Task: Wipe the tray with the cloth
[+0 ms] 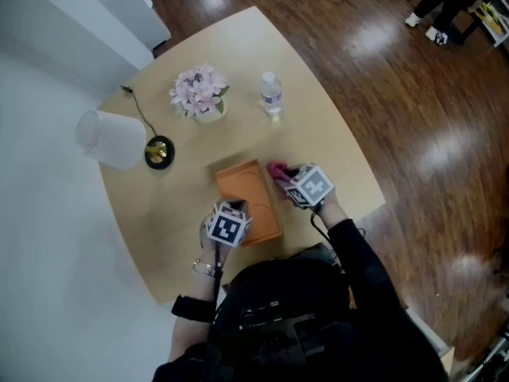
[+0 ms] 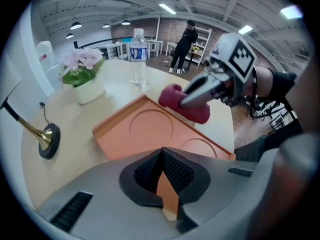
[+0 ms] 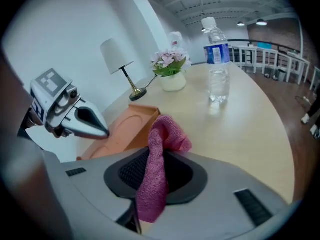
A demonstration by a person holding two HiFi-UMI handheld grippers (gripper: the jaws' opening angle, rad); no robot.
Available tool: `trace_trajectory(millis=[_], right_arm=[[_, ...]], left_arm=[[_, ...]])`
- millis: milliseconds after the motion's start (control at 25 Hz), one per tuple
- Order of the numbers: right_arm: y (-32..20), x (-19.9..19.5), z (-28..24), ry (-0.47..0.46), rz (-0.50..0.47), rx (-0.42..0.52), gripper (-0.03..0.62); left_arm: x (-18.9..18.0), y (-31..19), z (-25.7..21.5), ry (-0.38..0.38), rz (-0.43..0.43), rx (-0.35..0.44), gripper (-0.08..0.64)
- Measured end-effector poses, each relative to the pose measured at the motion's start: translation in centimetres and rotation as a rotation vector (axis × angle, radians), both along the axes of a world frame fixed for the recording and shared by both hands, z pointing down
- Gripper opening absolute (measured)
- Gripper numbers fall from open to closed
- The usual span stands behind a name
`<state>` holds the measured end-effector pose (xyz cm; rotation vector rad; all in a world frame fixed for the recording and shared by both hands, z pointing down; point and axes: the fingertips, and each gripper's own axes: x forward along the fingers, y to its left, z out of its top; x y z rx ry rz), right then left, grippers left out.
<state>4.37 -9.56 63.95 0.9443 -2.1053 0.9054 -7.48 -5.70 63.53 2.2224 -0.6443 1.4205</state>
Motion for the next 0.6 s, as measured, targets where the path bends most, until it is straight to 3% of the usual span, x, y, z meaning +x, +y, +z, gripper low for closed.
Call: trace_trajectory(millis=[120, 240, 400, 600], right_arm=[[-3.4, -0.7, -0.3, 0.049, -0.082, 0.071, 0.092], [-5.3, -1.7, 0.1, 0.069, -0.181, 0.092, 0.092], [-5.4, -3.2, 0.7, 0.047, -0.289, 0.079, 0.092], [-3.9, -4.0, 0.1, -0.005, -0.329, 0.079, 0.092]], left_arm=[[-0.1, 0.3, 0.5, -0.038, 0.012, -0.02, 0.002], [0.2, 0.2, 0.3, -0.028, -0.006, -0.06, 0.003], [0.5, 0.1, 0.3, -0.037, -0.015, -0.089, 0.003], [0.2, 0.1, 0.4, -0.083, -0.026, -0.079, 0.003]])
